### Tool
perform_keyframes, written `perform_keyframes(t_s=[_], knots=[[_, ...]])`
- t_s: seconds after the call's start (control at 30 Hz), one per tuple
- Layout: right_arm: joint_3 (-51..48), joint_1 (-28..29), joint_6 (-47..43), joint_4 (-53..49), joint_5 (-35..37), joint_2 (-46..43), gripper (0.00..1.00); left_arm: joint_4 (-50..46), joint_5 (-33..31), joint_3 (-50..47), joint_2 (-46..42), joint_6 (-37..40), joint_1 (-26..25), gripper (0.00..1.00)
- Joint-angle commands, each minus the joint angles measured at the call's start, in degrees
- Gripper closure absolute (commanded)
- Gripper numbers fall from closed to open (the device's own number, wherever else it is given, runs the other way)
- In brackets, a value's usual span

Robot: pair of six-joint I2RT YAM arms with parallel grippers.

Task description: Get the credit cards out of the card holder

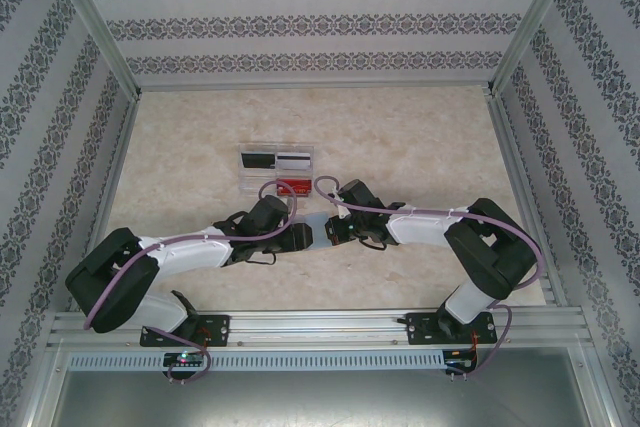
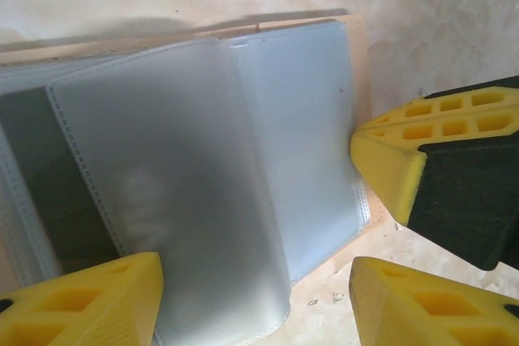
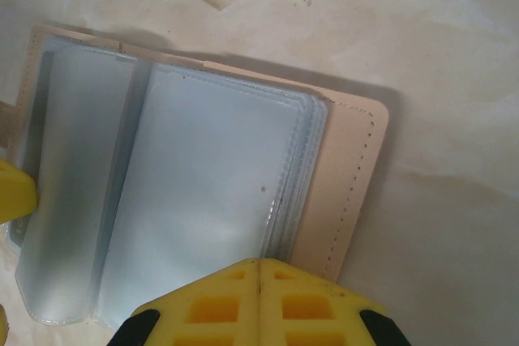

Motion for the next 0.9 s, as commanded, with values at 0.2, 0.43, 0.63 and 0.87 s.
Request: perform_keyframes(t_s=[0.2,0.43,0.63,0.87], knots=[[0.5,-0.5,0.5,-1.1,-0.8,1.4,1.0,1.8,0.3,3.1,1.2,1.2,-1.1,0.37],[0.8,-0.4,0.4,-1.1,-1.1,1.7,1.0,-8.0,-8.8,2.8,-4.0,1.5,-1.0,0.35],[0.8,-0.4,0.5,-1.1,-1.2,1.7,1.0,-10.1,-10.9,2.0,-3.8,0.9,-1.0,0.34],[0.8,-0.4,0.4,-1.1,-1.3,1.6,1.0,-8.7,-9.6,1.9,-1.2,0.2,-1.0,0.35]])
